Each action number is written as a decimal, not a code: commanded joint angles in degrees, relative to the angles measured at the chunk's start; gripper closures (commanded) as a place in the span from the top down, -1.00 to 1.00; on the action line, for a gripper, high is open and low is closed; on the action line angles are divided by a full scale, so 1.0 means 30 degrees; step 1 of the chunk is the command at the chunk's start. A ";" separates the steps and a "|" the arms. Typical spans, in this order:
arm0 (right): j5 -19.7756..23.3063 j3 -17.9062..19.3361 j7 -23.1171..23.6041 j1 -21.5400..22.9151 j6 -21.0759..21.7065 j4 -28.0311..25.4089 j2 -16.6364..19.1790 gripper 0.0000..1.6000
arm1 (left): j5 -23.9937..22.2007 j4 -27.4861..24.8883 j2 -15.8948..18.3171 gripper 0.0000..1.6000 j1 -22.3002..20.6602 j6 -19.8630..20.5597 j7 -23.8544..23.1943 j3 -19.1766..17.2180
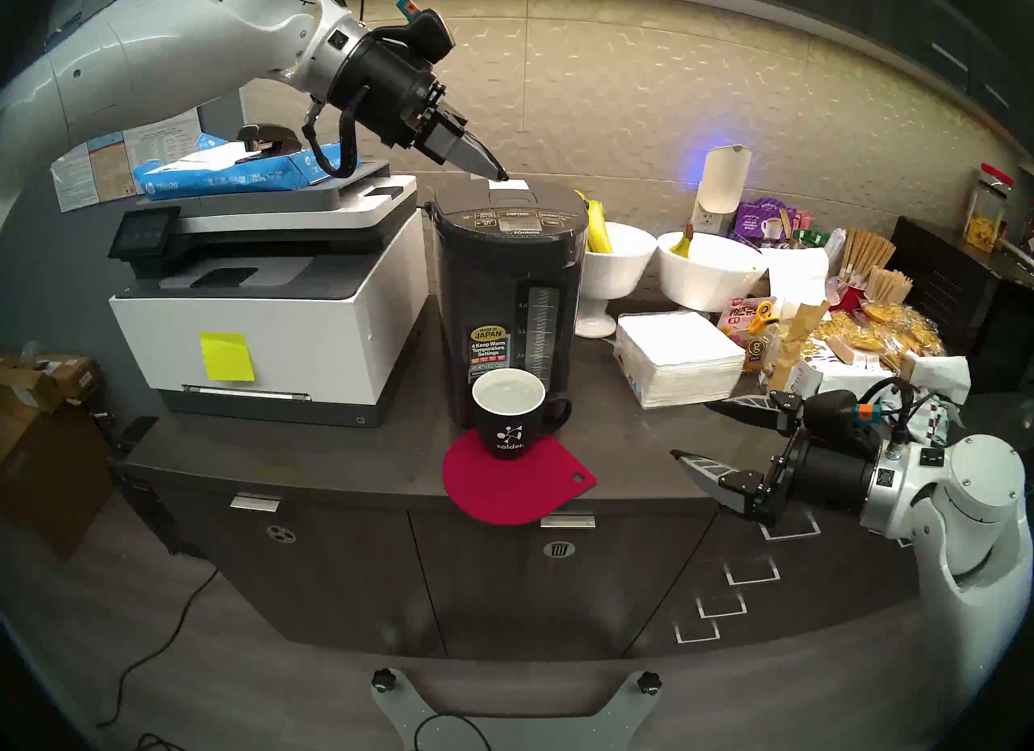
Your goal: Press the water dispenser button and fill the cup
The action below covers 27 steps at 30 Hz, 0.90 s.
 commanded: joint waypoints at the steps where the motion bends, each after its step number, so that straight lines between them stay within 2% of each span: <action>1: 0.0012 -0.0003 0.0011 0.0040 -0.0017 -0.0215 0.0018 1.00 | -0.0715 -0.1724 0.2369 -1.00 -0.1019 0.0111 0.1314 -0.0827; 4: 0.0012 -0.0003 0.0011 0.0041 -0.0017 -0.0214 0.0018 1.00 | -0.0953 -0.1795 0.2559 -1.00 -0.1182 0.0017 0.1535 -0.0659; 12: 0.0012 -0.0003 0.0011 0.0040 -0.0016 -0.0215 0.0018 1.00 | -0.1915 -0.3820 0.4448 -1.00 -0.1402 -0.0120 0.3053 -0.0568; 18: 0.0013 -0.0003 0.0012 0.0041 -0.0017 -0.0213 0.0018 1.00 | -0.2865 -0.5570 0.6140 -1.00 -0.1343 -0.0739 0.4583 -0.0641; 20: 0.0013 -0.0004 0.0013 0.0042 -0.0019 -0.0210 0.0019 1.00 | -0.3173 -0.5602 0.6282 -1.00 -0.1444 -0.0966 0.4820 -0.0388; 23: 0.0013 -0.0004 0.0013 0.0042 -0.0019 -0.0209 0.0019 1.00 | -0.3495 -0.6327 0.7245 -1.00 -0.1350 -0.1274 0.5434 -0.0252; 24: 0.0014 -0.0004 0.0013 0.0043 -0.0020 -0.0208 0.0019 1.00 | -0.3617 -0.6169 0.7123 -1.00 -0.1371 -0.1370 0.5454 0.0031; 26: 0.0014 -0.0004 0.0014 0.0043 -0.0020 -0.0208 0.0019 1.00 | -0.3785 -0.6751 0.7866 -1.00 -0.1238 -0.1632 0.5859 0.0161; 27: 0.0014 -0.0004 0.0013 0.0043 -0.0019 -0.0209 0.0019 1.00 | -0.3874 -0.6790 0.7892 -1.00 -0.1282 -0.1771 0.5942 0.0408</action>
